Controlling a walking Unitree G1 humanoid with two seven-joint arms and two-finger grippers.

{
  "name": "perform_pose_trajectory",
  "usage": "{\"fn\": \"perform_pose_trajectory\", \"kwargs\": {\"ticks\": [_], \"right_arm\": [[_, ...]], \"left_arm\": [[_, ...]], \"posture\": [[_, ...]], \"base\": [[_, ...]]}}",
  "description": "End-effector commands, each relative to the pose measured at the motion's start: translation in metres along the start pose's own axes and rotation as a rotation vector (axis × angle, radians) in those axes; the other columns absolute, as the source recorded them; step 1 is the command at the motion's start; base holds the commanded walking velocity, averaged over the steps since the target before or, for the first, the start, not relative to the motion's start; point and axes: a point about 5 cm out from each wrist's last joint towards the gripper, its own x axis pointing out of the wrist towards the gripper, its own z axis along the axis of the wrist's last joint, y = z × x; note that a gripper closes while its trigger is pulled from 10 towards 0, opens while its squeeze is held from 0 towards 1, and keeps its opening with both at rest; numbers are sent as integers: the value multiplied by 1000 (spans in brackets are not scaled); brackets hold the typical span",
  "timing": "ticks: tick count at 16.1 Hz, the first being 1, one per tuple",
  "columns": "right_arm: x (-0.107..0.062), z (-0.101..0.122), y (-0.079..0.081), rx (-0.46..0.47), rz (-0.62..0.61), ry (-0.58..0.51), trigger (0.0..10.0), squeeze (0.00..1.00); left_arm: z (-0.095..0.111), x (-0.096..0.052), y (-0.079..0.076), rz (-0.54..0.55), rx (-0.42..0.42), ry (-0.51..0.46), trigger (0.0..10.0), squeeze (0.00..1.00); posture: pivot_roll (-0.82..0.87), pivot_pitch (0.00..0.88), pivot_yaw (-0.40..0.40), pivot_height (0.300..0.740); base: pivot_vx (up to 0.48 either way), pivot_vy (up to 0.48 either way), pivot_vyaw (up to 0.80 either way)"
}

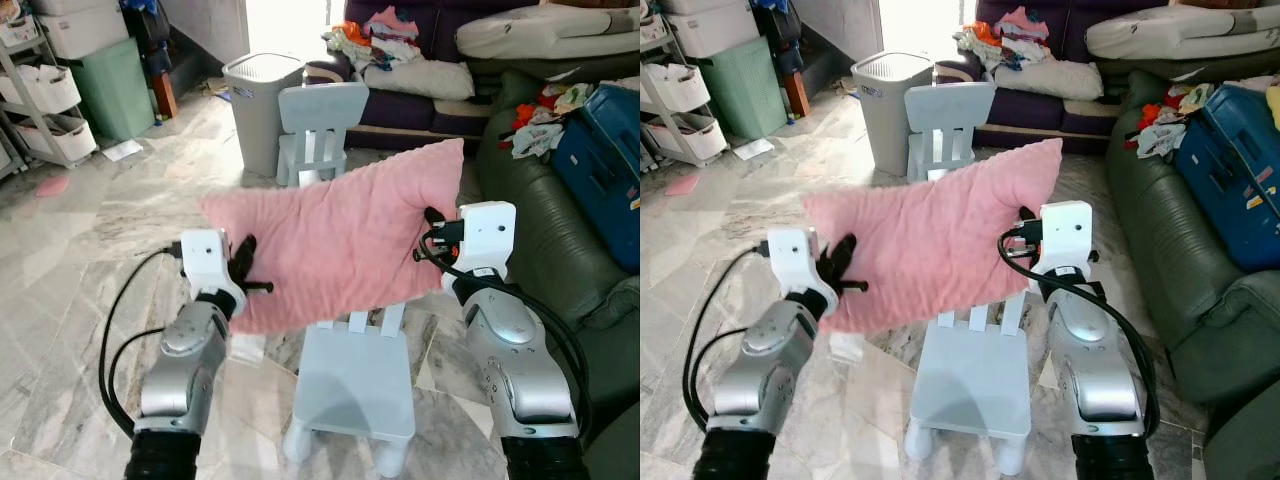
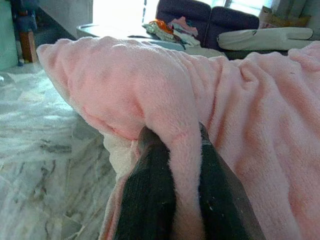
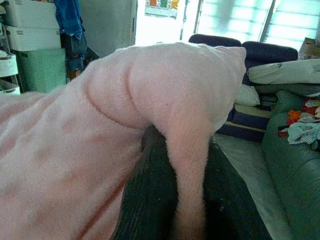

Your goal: Move the pillow to the sofa

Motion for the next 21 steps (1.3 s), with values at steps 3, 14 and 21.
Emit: {"fn": "perform_pose_trajectory", "kwargs": {"ticks": [3, 14, 21], "right_arm": [[1, 8, -3, -5, -12, -32, 10000, 0], [0, 7, -2, -8, -8, -23, 10000, 0], [0, 7, -4, -16, -5, -18, 10000, 0]], "left_arm": [[13, 6, 3, -12, 19, -54, 10000, 0], [12, 7, 4, -48, -5, -54, 10000, 0], [-6, 0, -20, -126, -91, 10, 10000, 0]], "posture": [[-123, 0, 9, 740], [-125, 0, 9, 740], [-133, 0, 3, 740]], "base": [[0, 0, 0], [0, 0, -771], [0, 0, -800]]}}
